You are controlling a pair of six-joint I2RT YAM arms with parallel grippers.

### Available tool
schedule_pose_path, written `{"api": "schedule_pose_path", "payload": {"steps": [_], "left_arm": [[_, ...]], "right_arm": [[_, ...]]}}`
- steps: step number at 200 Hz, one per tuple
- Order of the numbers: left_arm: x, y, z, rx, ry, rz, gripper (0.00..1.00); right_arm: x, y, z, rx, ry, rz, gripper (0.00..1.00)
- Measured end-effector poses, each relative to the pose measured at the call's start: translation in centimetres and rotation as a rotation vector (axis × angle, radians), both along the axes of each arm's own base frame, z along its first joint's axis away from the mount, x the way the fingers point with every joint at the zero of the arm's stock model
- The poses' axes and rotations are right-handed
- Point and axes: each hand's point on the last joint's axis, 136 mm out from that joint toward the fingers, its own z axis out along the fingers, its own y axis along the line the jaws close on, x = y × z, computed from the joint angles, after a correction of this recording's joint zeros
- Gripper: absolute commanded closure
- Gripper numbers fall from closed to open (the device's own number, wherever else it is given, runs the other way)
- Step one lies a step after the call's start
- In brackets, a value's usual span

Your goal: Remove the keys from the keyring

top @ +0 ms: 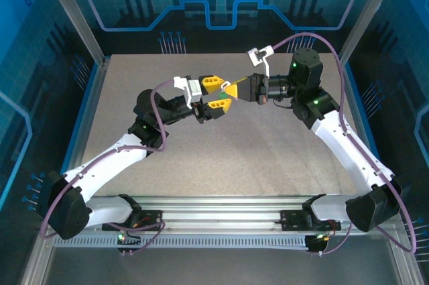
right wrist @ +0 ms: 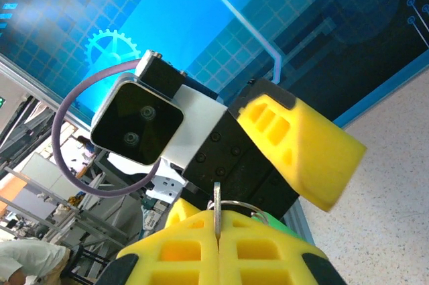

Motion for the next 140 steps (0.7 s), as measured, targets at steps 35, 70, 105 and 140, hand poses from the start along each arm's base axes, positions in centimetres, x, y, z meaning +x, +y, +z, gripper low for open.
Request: {"api": "schedule_pose_path", "payload": {"steps": [35, 70, 105, 140], "left_arm": [[0.18, -0.01, -0.09, 0.001, -0.001, 0.007, 0.53], [0.31, 0.04, -0.03, -0.001, -0.001, 0.015, 0.52], [0.26, 0.09, 0.23, -0.009, -0.012, 0.017, 0.70], [-0.11, -0.10, 0.27, -0.009, -0.017, -0.001, 0.83]], "right_arm": [[0.00, 0.00, 0.19, 0.006, -0.007, 0.000, 1.00], [0.01, 0.01, 0.15, 0.006, -0.005, 0.001, 1.00], [0.04, 0.03, -0.01, 0.005, 0.000, 0.001, 1.00], [0.15, 0.03, 0.11, 0.011, -0.013, -0.004, 1.00]]}}
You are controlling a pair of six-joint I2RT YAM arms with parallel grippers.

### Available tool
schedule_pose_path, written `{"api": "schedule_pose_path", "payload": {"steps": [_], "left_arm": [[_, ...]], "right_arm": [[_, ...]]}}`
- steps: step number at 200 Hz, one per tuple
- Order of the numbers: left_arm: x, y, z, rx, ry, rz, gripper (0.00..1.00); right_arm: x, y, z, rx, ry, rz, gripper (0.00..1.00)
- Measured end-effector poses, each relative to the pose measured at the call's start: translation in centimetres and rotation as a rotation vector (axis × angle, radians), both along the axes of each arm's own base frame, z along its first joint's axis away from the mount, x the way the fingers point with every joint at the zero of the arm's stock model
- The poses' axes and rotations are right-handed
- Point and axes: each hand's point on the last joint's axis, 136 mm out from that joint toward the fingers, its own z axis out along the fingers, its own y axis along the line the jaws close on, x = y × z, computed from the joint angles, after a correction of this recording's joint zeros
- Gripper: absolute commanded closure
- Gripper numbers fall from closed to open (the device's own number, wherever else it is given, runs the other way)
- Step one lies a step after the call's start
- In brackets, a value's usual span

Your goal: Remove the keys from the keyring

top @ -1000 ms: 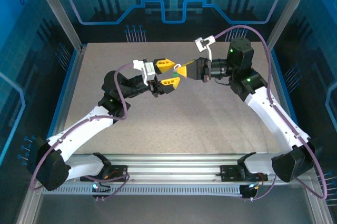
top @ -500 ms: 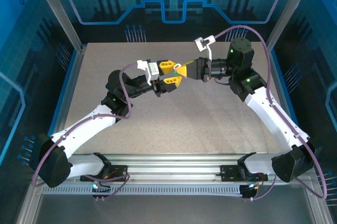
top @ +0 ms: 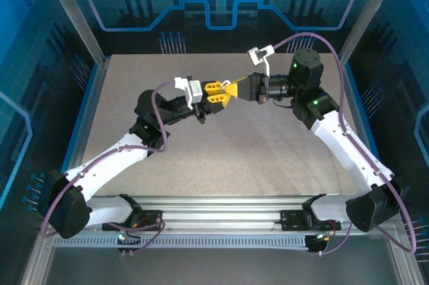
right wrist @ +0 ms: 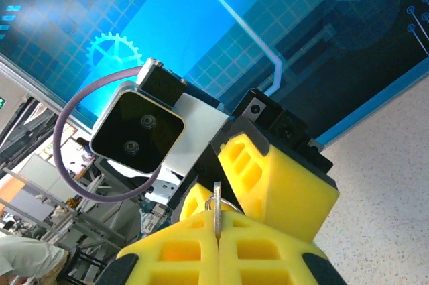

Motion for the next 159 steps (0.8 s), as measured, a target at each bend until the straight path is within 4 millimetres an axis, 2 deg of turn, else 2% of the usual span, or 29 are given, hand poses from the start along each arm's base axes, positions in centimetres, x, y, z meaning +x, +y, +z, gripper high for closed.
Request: {"api": "schedule_pose_path", "payload": {"steps": [58, 82, 101, 114, 130, 149, 159], "left_arm": [[0.12, 0.06, -0.02, 0.000, 0.003, 0.005, 1.00], [0.20, 0.13, -0.21, 0.007, 0.015, 0.010, 1.00], [0.22, 0.17, -0.47, 0.018, 0.031, 0.015, 0.87], [0.28, 0.19, -0.58, 0.020, 0.040, 0.017, 0.90], [0.29, 0.18, -0.67, 0.023, 0.044, 0.017, 0.88], [0.30, 0.18, -0.69, 0.022, 0.048, 0.016, 0.91], [0.30, 0.17, -0.69, 0.022, 0.049, 0.015, 0.89]], "right_arm": [[0.20, -0.11, 0.16, 0.005, -0.012, -0.008, 1.00], [0.30, -0.13, -0.03, -0.001, -0.017, -0.016, 1.00], [0.32, -0.18, -0.29, -0.011, -0.018, -0.024, 1.00], [0.35, -0.17, -0.40, -0.014, -0.021, -0.026, 1.00], [0.36, -0.18, -0.48, -0.017, -0.020, -0.026, 1.00], [0.36, -0.18, -0.49, -0.017, -0.019, -0.026, 1.00], [0.36, -0.18, -0.48, -0.017, -0.020, -0.027, 1.00]]}}
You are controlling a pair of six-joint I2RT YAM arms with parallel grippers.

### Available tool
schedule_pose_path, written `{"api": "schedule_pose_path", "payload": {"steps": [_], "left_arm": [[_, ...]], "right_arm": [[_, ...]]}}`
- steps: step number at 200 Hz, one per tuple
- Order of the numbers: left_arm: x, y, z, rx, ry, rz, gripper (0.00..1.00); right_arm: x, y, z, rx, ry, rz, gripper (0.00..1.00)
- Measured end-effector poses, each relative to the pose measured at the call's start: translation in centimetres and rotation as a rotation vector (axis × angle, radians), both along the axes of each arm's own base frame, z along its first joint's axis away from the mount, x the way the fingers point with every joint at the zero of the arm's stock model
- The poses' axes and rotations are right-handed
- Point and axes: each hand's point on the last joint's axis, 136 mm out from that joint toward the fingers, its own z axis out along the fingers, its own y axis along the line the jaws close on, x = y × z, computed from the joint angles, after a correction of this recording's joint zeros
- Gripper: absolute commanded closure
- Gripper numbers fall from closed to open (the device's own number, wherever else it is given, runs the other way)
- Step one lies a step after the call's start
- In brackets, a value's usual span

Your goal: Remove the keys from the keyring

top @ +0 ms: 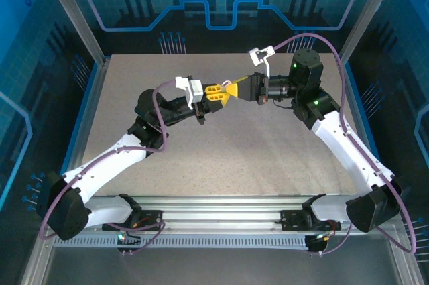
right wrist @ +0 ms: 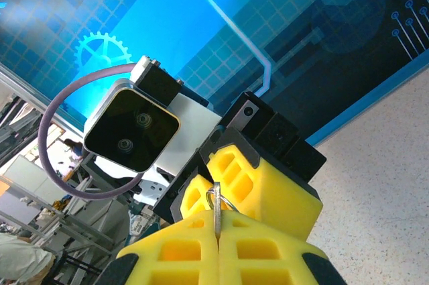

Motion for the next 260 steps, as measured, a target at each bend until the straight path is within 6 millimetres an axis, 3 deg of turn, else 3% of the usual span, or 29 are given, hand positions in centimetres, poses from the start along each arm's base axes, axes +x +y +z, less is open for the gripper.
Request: {"api": "schedule_pose_path", "payload": {"steps": [17, 50, 115, 173, 197, 260], "left_arm": [[0.0, 0.0, 0.0, -0.002, -0.001, 0.001, 0.80], [0.1, 0.1, 0.2, -0.014, 0.018, 0.002, 1.00], [0.4, 0.9, 0.1, -0.006, 0.056, 0.038, 1.00], [0.8, 1.4, -0.3, 0.004, 0.132, 0.047, 1.00], [0.8, 1.6, 0.4, -0.008, 0.135, 0.046, 1.00], [0.2, 1.3, 0.2, 0.002, 0.151, 0.008, 1.00]], "right_arm": [[0.0, 0.0, 0.0, 0.000, 0.000, 0.001, 1.00], [0.1, 0.0, 0.0, -0.001, -0.016, -0.009, 1.00], [0.5, -0.4, -0.6, -0.079, -0.081, -0.065, 1.00], [-0.8, -0.1, -1.6, -0.210, -0.256, -0.131, 1.00], [-1.2, 0.0, -1.9, -0.262, -0.329, -0.159, 1.00], [-1.5, -0.6, -1.6, -0.306, -0.414, -0.212, 1.00]]}}
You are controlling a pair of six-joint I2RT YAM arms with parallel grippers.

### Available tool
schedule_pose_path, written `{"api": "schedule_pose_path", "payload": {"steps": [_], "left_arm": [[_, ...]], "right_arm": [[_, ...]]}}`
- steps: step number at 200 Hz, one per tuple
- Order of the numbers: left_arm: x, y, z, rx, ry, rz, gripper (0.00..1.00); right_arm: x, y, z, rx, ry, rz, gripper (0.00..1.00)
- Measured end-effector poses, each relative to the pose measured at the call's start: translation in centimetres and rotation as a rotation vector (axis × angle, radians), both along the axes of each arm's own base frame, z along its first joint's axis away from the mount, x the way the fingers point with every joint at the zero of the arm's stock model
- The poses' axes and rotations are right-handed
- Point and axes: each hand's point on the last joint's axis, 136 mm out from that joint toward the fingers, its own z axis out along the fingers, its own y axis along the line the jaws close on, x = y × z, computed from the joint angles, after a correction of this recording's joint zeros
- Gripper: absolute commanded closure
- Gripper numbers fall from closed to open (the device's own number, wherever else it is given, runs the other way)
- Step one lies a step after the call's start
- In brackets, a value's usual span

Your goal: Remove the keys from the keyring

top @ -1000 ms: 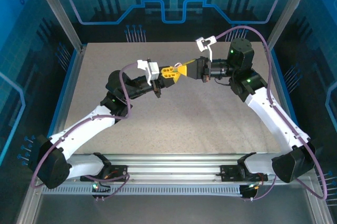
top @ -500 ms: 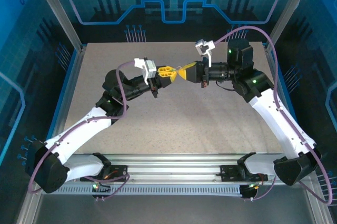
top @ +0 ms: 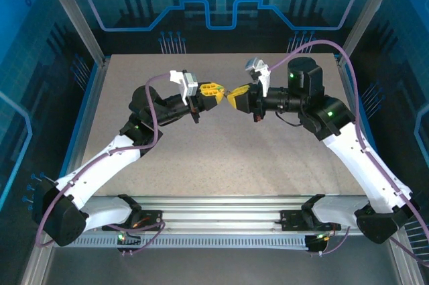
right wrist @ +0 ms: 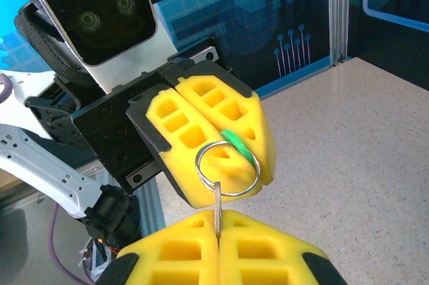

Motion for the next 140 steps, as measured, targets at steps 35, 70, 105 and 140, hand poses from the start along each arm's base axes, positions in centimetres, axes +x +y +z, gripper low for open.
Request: {"api": "schedule_pose_path", "payload": {"steps": [35, 70, 105, 140], "left_arm": [[-0.5, -0.2, 0.0, 0.005, -0.008, -0.033, 0.97], [-0.8, -0.3, -0.3, 0.003, -0.015, -0.049, 0.80], [-1.0, -0.6, -0.8, -0.002, -0.024, -0.056, 0.68], [-1.3, -1.2, -1.1, 0.001, -0.029, -0.072, 0.58]], "right_arm": [[-0.4, -0.3, 0.5, -0.012, 0.016, 0.000, 1.00], [-0.6, -0.3, 0.8, -0.023, 0.037, 0.001, 1.00], [-0.3, 0.0, 0.5, -0.038, 0.080, 0.009, 1.00], [-0.3, 0.0, 0.4, -0.044, 0.108, 0.006, 1.00]]}}
